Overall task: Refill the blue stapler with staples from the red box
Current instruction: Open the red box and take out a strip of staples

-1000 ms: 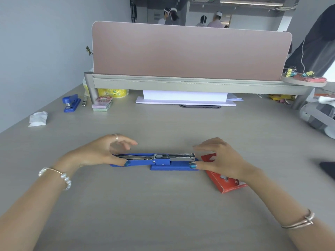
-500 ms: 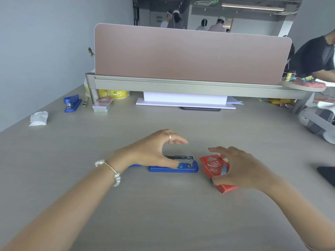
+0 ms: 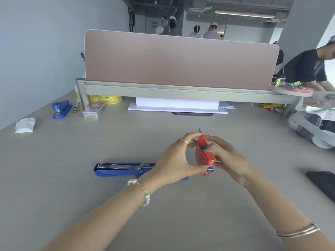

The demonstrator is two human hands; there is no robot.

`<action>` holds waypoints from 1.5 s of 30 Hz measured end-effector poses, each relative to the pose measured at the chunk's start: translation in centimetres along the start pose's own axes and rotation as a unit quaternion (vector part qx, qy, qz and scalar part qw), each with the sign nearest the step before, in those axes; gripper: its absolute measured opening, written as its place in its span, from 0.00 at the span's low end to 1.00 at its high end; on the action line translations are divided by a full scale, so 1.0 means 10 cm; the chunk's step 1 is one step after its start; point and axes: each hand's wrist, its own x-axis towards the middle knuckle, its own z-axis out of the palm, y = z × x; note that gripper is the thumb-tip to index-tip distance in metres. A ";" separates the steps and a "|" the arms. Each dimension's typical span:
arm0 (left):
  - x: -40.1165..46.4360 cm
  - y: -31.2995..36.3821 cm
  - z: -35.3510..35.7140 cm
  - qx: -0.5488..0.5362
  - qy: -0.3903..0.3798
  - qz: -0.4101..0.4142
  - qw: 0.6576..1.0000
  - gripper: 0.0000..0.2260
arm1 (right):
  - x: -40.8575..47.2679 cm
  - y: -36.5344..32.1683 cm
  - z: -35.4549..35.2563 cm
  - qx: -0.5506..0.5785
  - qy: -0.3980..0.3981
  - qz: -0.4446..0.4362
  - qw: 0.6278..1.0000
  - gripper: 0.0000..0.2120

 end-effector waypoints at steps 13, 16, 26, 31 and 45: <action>-0.10 -0.04 0.19 -0.009 0.094 0.006 0.996 0.34 | -0.08 0.00 0.10 -0.158 0.112 -0.126 0.973 0.11; -0.10 -0.03 0.20 -0.008 0.101 0.000 0.995 0.34 | -0.13 -0.02 0.11 -0.184 0.146 -0.159 0.959 0.13; -0.11 -0.05 0.22 0.013 0.103 0.003 0.995 0.33 | -0.17 -0.02 -0.02 -0.191 0.092 -0.196 0.957 0.19; -0.11 -0.05 0.22 0.021 0.105 0.008 0.994 0.33 | -0.16 0.03 -0.08 -0.240 0.061 -0.204 0.947 0.17; -0.12 -0.03 0.23 0.049 0.108 0.017 0.993 0.33 | -0.19 -0.04 0.07 -0.416 0.083 -0.169 0.889 0.14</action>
